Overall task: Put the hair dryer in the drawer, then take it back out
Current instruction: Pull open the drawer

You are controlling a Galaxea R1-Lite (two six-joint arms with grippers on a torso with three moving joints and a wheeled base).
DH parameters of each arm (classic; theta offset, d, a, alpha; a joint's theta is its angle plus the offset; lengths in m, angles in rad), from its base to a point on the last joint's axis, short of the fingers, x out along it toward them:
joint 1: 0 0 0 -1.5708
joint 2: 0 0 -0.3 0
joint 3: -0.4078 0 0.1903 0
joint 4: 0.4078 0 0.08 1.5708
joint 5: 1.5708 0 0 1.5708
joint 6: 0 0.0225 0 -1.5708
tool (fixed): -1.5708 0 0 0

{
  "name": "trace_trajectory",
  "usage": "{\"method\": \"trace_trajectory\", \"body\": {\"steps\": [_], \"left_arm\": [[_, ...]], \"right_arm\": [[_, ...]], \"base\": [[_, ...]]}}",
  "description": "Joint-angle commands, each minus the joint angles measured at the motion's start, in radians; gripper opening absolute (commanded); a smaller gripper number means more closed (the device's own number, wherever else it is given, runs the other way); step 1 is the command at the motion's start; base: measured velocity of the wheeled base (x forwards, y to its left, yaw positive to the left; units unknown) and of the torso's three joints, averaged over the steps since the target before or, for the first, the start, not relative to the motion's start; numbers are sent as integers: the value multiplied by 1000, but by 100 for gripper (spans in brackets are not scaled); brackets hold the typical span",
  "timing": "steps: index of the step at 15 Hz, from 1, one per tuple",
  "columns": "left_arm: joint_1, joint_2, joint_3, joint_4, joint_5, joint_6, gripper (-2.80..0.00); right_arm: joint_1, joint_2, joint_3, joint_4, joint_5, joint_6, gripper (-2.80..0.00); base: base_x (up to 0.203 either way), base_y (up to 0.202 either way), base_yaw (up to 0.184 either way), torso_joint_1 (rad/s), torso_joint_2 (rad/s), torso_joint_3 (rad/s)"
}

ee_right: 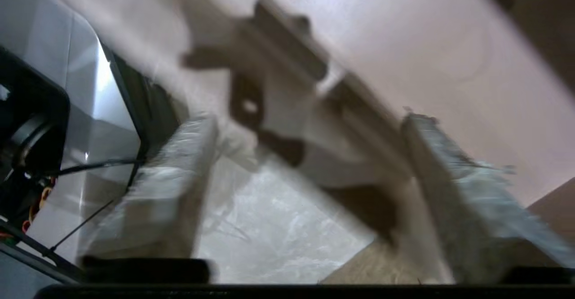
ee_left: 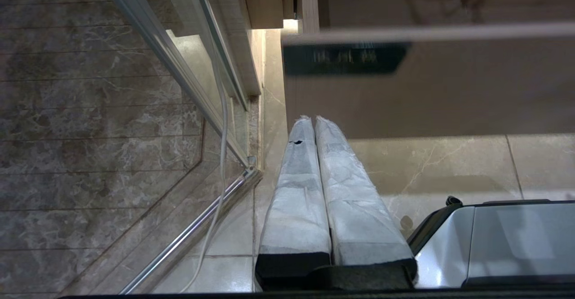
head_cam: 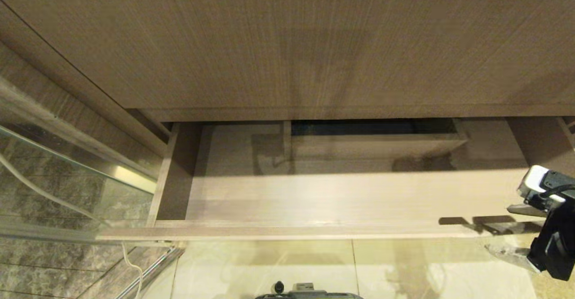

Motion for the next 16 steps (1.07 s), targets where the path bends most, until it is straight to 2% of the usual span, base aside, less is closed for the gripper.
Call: {"method": "trace_trajectory", "body": {"steps": [1,6,16], "left_arm": [[0,-1,-1,0,0,0,-280],[0,0,0,1,0,0,-280],[0,-1,-1,1,0,0,-280]], "right_arm": [[-9,-18,-20,6,14,-4,-280],[-18,-79,-158,73,9,1,-280],[-26,-132,-127,121,8,3,-280]], "base": [[0,0,0,0,0,0],[0,0,0,0,0,0],[0,0,0,0,0,0]]}}
